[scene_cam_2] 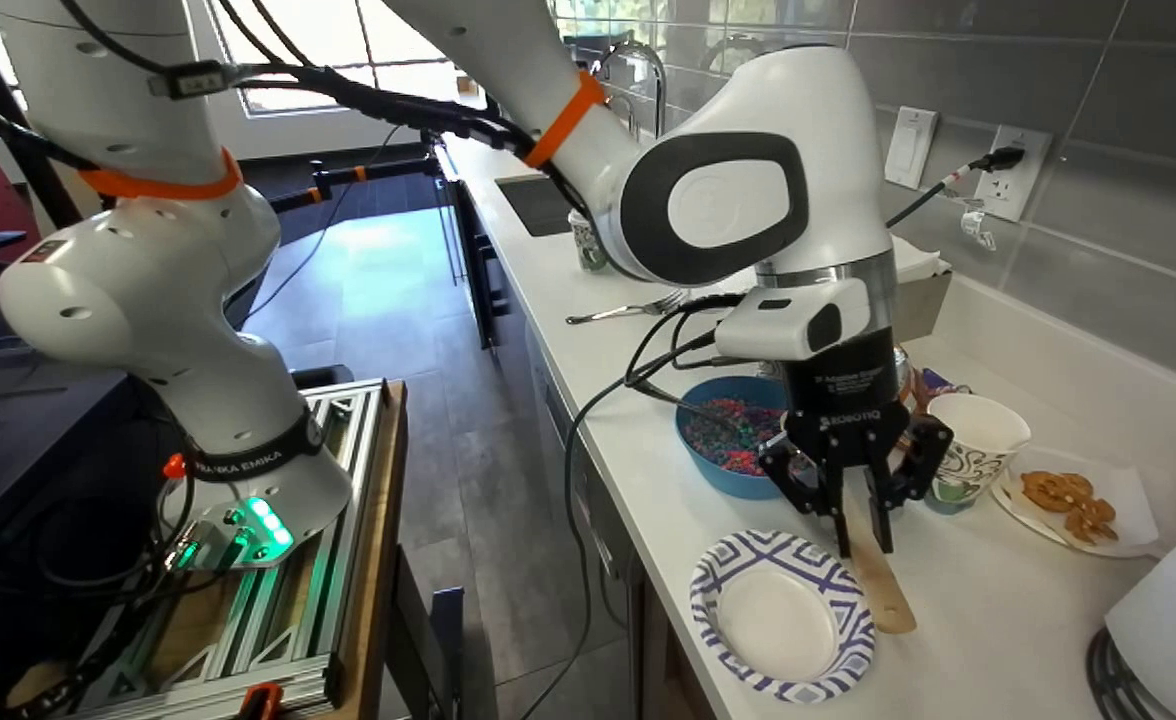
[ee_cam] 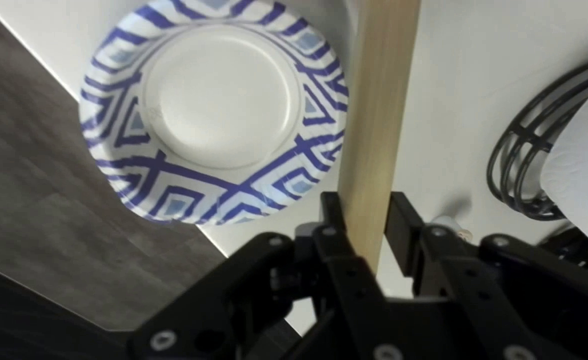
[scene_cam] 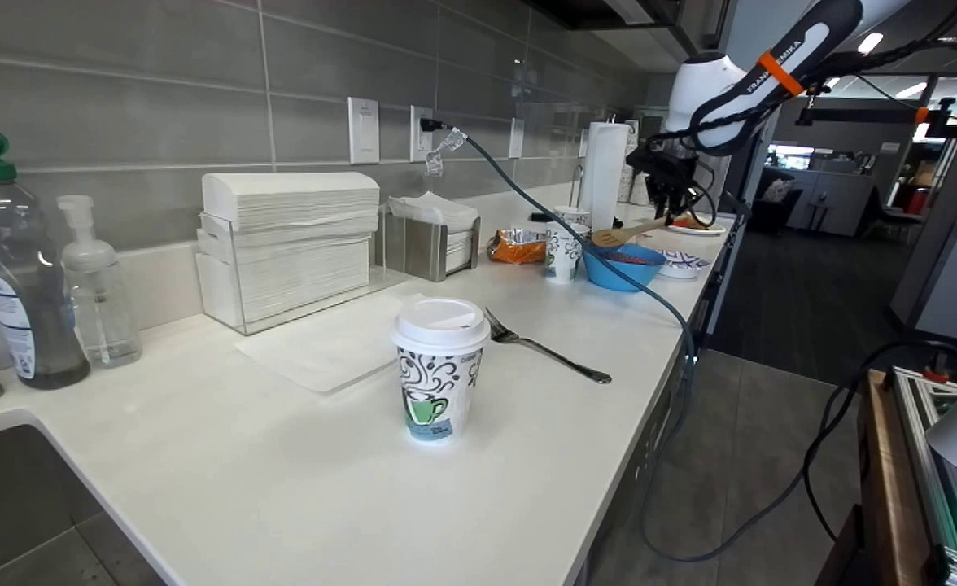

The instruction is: Put the wooden spoon in the blue bowl, then remove it, then remove the silver spoon out of the blue bowl

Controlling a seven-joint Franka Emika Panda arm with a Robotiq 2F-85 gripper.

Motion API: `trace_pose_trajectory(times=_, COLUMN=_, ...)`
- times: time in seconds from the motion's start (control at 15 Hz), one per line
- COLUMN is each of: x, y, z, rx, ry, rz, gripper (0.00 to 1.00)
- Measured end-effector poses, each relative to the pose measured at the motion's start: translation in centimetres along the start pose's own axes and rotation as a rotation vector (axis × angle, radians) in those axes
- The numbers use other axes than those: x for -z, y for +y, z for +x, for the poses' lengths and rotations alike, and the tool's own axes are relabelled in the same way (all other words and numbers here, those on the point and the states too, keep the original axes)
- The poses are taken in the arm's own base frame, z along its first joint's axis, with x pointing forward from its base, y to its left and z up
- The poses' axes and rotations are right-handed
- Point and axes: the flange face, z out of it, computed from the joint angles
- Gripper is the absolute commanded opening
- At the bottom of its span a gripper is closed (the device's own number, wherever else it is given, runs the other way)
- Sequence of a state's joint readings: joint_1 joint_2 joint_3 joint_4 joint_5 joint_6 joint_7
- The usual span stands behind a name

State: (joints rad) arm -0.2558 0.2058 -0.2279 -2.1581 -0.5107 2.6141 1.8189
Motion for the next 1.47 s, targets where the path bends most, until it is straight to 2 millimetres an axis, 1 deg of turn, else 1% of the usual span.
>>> trace_pose_trajectory(times=0.13, x=0.7, y=-0.9, z=0.5, rx=-0.065, ry=-0.076, rz=-0.052, gripper=0.07)
trace_pose_trajectory(times=0.2, x=1.2, y=-1.7, z=1.2, rx=-0.102, ry=-0.104, rz=-0.065, gripper=0.07)
trace_pose_trajectory(times=0.33, x=2.0, y=-3.3, z=3.2, rx=-0.166, ry=-0.119, rz=-0.067, gripper=0.07)
trace_pose_trajectory(times=0.47, x=2.0, y=-4.5, z=5.4, rx=-0.200, ry=-0.097, rz=-0.054, gripper=0.07)
trace_pose_trajectory(times=0.6, x=1.0, y=-5.2, z=6.8, rx=-0.207, ry=-0.067, rz=-0.059, gripper=0.07)
trace_pose_trajectory(times=0.73, x=-0.7, y=-5.6, z=7.4, rx=-0.194, ry=-0.048, rz=-0.075, gripper=0.07)
trace_pose_trajectory(times=1.0, x=-3.6, y=-6.1, z=7.3, rx=-0.133, ry=-0.024, rz=-0.104, gripper=0.07)
trace_pose_trajectory(times=1.2, x=-5.1, y=-6.6, z=7.1, rx=-0.092, ry=-0.011, rz=-0.116, gripper=0.07)
trace_pose_trajectory(times=1.47, x=-7.4, y=-6.8, z=6.9, rx=-0.053, ry=0.013, rz=-0.153, gripper=0.07)
